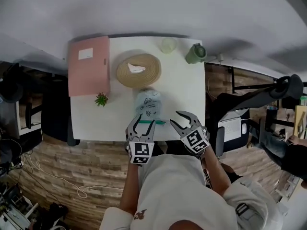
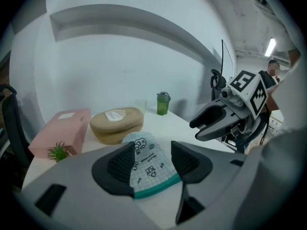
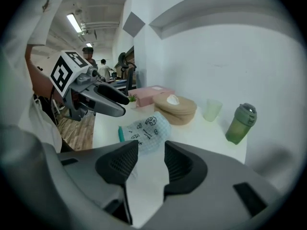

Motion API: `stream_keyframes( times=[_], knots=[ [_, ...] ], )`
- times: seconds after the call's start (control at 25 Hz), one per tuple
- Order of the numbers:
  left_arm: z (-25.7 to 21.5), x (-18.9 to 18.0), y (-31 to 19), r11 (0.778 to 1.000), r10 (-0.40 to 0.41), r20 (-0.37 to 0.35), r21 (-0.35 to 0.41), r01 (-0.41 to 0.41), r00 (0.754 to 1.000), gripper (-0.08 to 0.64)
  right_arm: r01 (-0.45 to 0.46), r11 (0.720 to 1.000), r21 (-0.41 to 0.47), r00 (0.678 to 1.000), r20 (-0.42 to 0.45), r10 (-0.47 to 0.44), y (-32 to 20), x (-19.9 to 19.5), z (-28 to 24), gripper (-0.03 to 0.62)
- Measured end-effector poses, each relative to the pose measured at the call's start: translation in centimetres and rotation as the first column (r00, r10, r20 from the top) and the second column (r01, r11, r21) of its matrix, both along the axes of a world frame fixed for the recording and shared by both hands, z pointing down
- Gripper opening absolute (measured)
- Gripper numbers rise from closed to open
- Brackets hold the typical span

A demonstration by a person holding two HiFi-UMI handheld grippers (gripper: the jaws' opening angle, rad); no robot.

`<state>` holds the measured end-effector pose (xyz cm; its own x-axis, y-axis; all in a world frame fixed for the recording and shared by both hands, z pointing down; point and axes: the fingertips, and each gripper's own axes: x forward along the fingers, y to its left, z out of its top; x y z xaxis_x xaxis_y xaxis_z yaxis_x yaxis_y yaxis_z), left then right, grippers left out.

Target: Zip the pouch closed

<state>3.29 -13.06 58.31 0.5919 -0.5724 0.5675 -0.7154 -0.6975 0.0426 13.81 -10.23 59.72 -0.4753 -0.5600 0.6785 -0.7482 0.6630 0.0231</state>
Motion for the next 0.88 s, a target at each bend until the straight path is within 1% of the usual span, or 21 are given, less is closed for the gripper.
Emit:
stream_keyframes(
  times=[0.2, 0.44, 0.64, 0.88],
  knots=[
    [1.7, 0.5, 1.2, 0.998, -0.053, 0.023, -0.028, 0.054, 0.998, 0.221, 0.135, 0.99, -0.035, 0.991, -0.018, -0.136, 0.8, -0.2, 2.0, 0.17],
    [4.2, 0.8, 3.3, 0.991, -0.1, 0.049, -0.084, 0.104, 0.994, 0.202, 0.286, 0.956, -0.07, 0.957, -0.036, -0.289, 2.4, -0.9, 4.1, 0.161],
    [6.0, 1.7, 4.8, 0.985, -0.114, 0.06, -0.12, 0.121, 0.992, 0.192, 0.368, 0.925, -0.094, 0.927, -0.045, -0.373, 3.4, -1.3, 5.9, 0.149],
    [7.8, 2.9, 5.9, 0.978, -0.12, 0.06, -0.161, 0.129, 0.991, 0.176, 0.426, 0.898, -0.113, 0.899, -0.055, -0.434, 3.8, -1.6, 7.6, 0.135]
  ],
)
